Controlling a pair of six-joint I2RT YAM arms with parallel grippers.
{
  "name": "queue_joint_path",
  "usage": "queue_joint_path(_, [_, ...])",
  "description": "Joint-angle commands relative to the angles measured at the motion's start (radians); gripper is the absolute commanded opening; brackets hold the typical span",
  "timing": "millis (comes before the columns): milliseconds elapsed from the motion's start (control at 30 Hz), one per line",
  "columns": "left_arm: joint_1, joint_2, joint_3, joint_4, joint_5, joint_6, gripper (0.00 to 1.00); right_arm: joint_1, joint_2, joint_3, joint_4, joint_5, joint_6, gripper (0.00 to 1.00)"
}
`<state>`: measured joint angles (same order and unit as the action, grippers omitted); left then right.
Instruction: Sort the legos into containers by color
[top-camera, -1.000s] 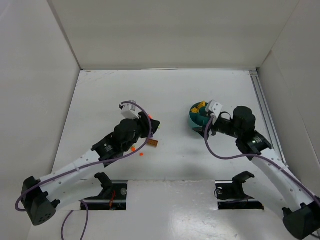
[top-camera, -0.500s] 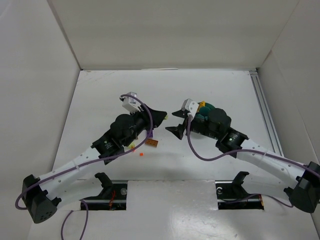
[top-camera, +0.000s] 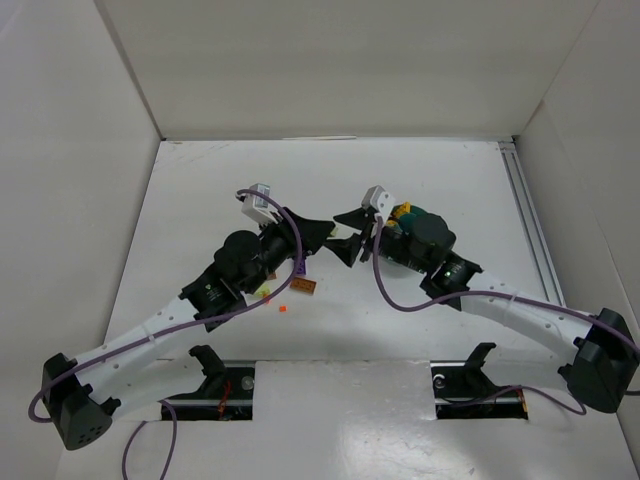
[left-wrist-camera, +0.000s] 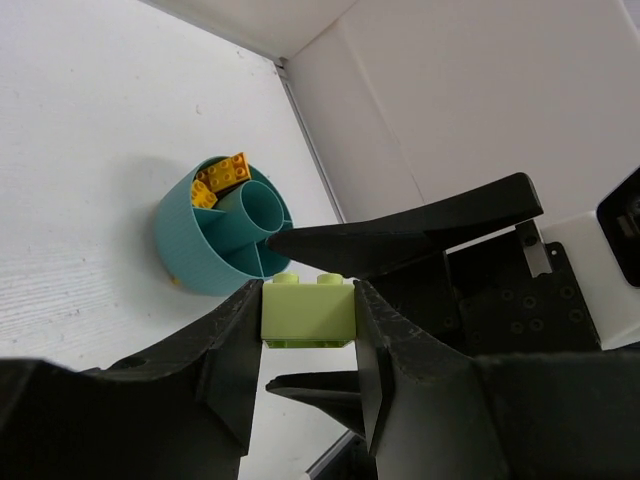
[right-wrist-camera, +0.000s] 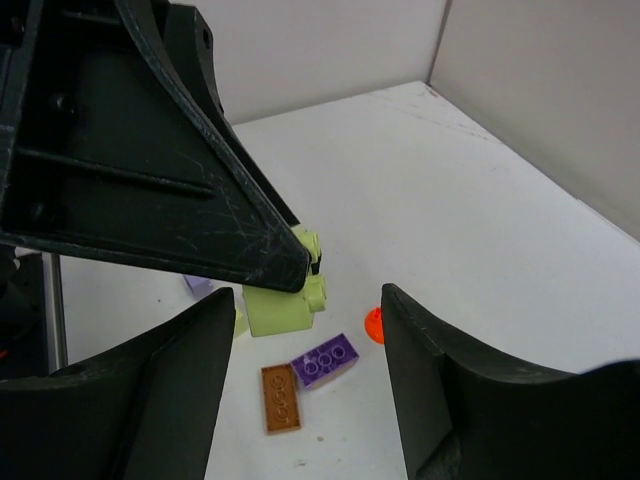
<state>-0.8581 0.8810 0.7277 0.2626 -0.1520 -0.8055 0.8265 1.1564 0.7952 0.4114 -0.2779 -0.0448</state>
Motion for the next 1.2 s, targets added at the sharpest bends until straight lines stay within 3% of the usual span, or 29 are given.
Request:
queue_joint_path(0, [-0.006,-0.022,-0.007,0.067,0.017,-0.003,0.26,0.006,-0.009,0.039,0.121,-0.010,0.031,0.65])
queue_joint_path(100, [-0.006,-0.022,-0.007,0.067,0.017,-0.003,0.26,0.006,-0.009,0.039,0.142,-0.001,0.042,0.65])
queue_joint_path(400, [-0.006,-0.022,-0.007,0.067,0.035,0.006,0.27,0.006,0.002,0.047,0.153,-0.012,0.031,0.30])
queue_joint_path(467, [-0.006,-0.031,-0.007,0.078,0.035,0.006,0.34,0.006,0.002,0.047,0.153,-0.021,0.031,0.25])
queue_joint_path(500, [-0.006,-0.031,-0.007,0.078,0.035,0.006,0.49,0.006,0.002,0.047,0.153,-0.021,0.031,0.20])
queue_joint_path(533, [-0.006,-0.031,-0.007,0.066,0.035,0.006,0.51,0.006,0.002,0.047,0.153,-0.012,0.031,0.19])
queue_joint_path(567, [-0.006,-0.031,-0.007,0.050,0.035,0.015,0.54,0.006,0.002,0.038,0.153,-0.003,0.031,0.18])
queue_joint_path(733, [-0.006,-0.031,0.013,0.007,0.002,0.015,0.85,0.006,-0.034,0.029,0.045,0.120,0.031,0.12])
queue_joint_path(767, [-0.006,-0.031,0.025,-0.006,-0.012,0.025,0.97,0.006,-0.044,0.019,0.027,0.129,0.017,0.12])
queue_joint_path(800, [-0.006,-0.031,0.026,-0.032,-0.023,0.025,1.00,0.006,-0.058,0.019,0.008,0.140,0.017,0.12])
queue_joint_path(900, [-0.006,-0.031,0.053,-0.086,-0.076,0.025,1.00,-0.047,-0.098,0.006,-0.091,0.172,0.005,0.12])
queue_joint_path(1033, [-0.006,0.013,0.120,-0.326,-0.223,-0.009,1.00,-0.176,-0.175,-0.007,-0.250,0.229,-0.004,0.12])
queue_joint_path(1167, [0.163,0.130,0.142,-0.485,-0.145,-0.043,1.00,-0.396,-0.208,0.030,-0.501,0.276,-0.050,0.13])
